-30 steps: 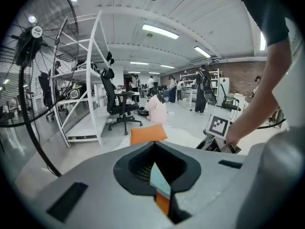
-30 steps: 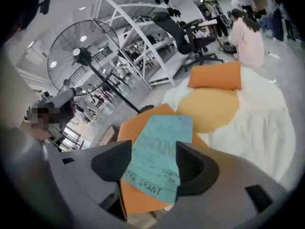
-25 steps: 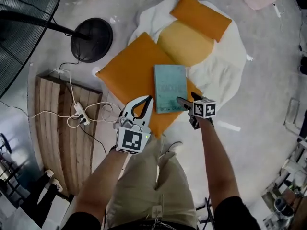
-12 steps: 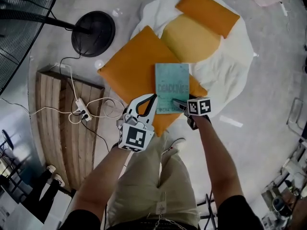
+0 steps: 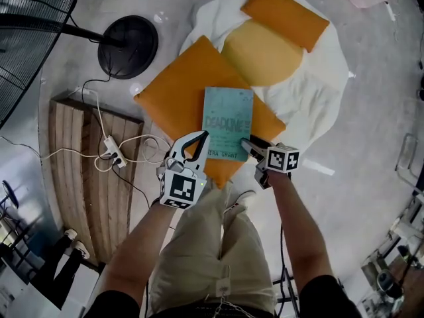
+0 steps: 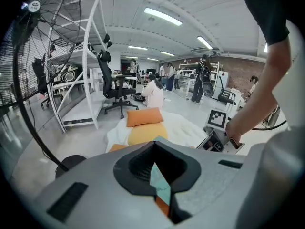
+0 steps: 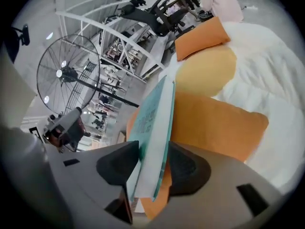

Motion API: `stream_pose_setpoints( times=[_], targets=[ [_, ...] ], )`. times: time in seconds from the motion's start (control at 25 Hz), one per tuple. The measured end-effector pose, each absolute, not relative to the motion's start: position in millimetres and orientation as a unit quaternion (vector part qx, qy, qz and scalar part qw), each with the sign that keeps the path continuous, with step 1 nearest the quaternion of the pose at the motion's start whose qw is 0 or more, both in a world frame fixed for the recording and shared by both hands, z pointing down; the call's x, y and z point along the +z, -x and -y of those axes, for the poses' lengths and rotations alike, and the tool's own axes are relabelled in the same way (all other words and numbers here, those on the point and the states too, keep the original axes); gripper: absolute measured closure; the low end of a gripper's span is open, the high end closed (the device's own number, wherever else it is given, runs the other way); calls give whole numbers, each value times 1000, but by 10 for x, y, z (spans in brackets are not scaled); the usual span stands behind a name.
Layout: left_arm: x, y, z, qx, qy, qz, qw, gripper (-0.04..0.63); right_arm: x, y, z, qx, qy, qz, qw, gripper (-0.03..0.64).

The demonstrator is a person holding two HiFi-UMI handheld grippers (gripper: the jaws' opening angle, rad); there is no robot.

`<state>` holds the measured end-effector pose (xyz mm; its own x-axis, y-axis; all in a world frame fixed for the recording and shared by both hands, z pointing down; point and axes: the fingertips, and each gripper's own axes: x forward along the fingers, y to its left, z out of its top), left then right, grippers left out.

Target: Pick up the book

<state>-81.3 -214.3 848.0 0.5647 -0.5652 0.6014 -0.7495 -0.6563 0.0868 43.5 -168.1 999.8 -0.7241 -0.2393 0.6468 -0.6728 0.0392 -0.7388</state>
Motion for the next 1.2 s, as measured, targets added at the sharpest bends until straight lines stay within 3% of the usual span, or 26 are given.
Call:
stream_pose_setpoints(
  times=[0.24,0.32,0.48,0.52,0.56,0.64,0.72,0.76,0.8,0.84,0.92,1.04,1.2],
  targets=[
    [9176,993,1819,323,-841,364,237,591,9883,-430,1702,599,-328,711,167,433],
    [9520,1021,1616,345,-826,349,279,513,9941,-442,1680,604,-328,706,170,431],
    [9966,974,1384,357,-808,322,339,435,10060,-488,1663,606,-332,700,178,436],
    [10028,949,1374,358,-807,319,345,423,10092,-510,1668,602,-335,701,186,460],
    [10094,932,1375,357,-806,318,350,406,10128,-530,1669,595,-337,703,197,544],
    [10209,943,1390,354,-798,323,364,367,10208,-534,1641,587,-328,708,214,519],
    [10251,954,1412,342,-792,332,382,315,10303,-481,1584,597,-306,708,223,437],
    [10248,936,1420,332,-791,335,390,314,10356,-442,1556,601,-296,707,229,334],
    [10239,901,1423,325,-792,333,395,315,10405,-409,1540,600,-291,707,236,282],
    [10230,853,1417,321,-795,327,396,319,10446,-388,1534,595,-293,708,243,284],
    [10234,752,1384,313,-800,311,406,422,10498,-383,1529,577,-308,711,257,293],
    [10227,703,1349,296,-794,316,426,422,10439,-402,1495,554,-340,714,260,347],
    [10106,612,1309,307,-795,326,410,422,10265,-489,1444,535,-375,714,252,353]
  ],
)
